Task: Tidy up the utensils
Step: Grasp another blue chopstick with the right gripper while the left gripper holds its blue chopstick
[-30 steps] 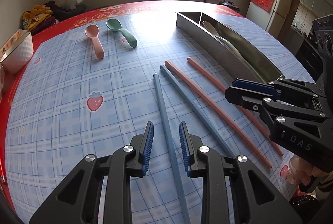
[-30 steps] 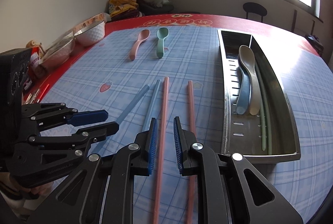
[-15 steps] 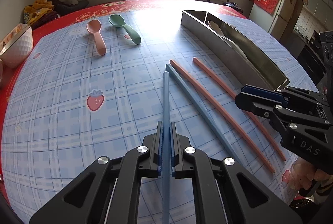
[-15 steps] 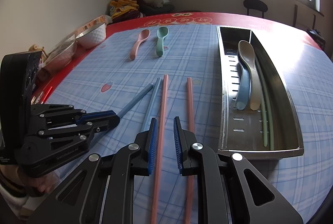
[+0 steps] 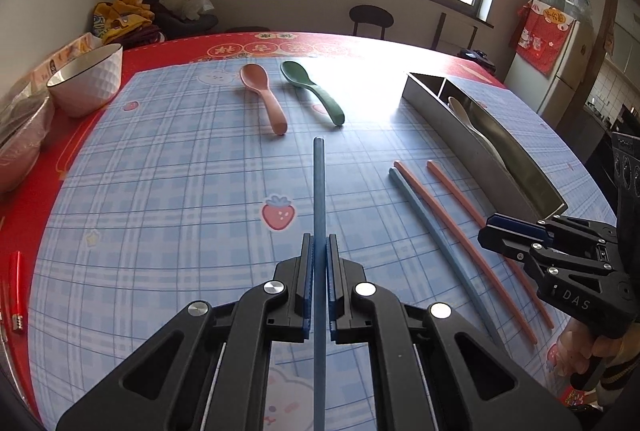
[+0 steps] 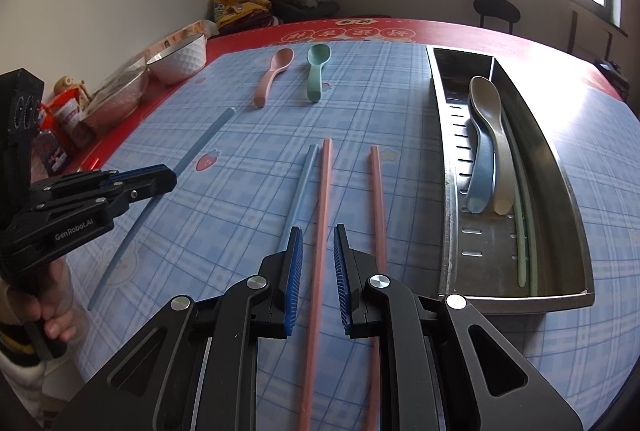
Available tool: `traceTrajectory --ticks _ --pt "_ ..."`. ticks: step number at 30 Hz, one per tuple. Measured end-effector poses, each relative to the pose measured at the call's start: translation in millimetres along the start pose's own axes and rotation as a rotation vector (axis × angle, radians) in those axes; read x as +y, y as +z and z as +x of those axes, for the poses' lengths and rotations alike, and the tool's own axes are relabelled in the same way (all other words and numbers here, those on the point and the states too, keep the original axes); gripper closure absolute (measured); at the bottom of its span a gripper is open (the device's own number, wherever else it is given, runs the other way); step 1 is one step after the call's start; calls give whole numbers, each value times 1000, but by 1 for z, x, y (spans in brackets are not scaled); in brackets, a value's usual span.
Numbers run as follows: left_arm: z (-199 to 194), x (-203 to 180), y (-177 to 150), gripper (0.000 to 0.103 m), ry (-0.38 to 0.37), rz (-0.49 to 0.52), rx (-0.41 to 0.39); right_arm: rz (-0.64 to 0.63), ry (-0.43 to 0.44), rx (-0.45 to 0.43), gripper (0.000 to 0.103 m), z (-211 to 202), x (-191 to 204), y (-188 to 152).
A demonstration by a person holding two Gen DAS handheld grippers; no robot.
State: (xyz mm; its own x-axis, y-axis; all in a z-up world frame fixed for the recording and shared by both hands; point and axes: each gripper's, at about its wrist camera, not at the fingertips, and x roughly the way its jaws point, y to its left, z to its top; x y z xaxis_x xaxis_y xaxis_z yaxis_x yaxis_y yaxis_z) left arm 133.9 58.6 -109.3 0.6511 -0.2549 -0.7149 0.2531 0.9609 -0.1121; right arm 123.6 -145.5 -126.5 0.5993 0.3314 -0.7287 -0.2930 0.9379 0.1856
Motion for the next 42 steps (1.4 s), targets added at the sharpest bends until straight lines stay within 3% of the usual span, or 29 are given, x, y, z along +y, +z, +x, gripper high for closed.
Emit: traceTrajectory --ticks 6,17,35,42 --pt "-1 13 -9 97 45 -23 -45 -33 -5 31 86 7 14 2" --pt "-5 20 -12 97 5 -58 -79 -71 -26 106 86 29 31 2" --pt "-10 25 -14 97 -16 -83 -99 -69 -47 82 89 32 30 3" --pt "-10 25 -13 97 -24 -82 -99 -50 -48 70 97 30 27 1"
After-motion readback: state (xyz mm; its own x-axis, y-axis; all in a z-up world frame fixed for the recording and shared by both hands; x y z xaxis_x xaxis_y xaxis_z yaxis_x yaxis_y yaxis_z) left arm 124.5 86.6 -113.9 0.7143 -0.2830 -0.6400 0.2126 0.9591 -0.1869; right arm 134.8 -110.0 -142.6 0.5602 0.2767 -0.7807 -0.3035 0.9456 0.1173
